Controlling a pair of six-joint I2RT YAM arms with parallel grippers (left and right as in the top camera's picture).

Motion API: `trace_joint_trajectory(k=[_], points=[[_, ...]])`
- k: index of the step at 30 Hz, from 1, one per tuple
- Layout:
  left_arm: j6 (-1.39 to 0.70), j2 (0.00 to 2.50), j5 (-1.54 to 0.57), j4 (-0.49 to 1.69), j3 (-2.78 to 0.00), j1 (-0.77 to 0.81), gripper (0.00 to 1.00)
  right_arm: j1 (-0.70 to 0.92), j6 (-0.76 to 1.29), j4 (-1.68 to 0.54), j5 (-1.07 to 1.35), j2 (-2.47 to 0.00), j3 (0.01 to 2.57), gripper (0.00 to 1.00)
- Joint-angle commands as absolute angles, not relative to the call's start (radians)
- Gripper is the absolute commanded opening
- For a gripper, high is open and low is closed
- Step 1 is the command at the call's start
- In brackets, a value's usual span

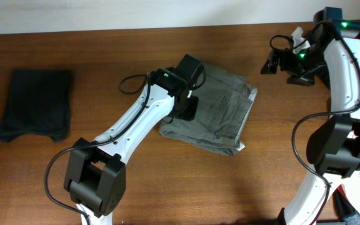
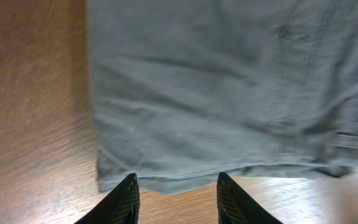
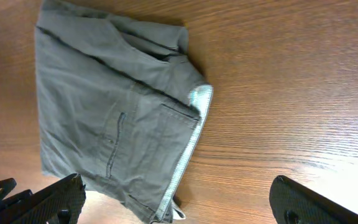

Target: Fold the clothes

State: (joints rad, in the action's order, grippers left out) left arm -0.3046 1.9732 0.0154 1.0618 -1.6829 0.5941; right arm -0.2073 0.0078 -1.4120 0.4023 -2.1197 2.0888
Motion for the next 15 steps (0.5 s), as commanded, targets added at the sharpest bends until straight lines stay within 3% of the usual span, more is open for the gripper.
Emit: trace_joint_trajectory(k=[1,15], points=[[-0.329,1.984,0.06,1.047,-1.633,0.591,0.41,-0.207,0.008,-1.414,0.38,-2.105,2.095,0.99],[-0.356,1.986,0.089,0.824,-1.385,0.57,0.4,-0.207,0.008,-1.414,0.38,-2.105,2.095,0.99]])
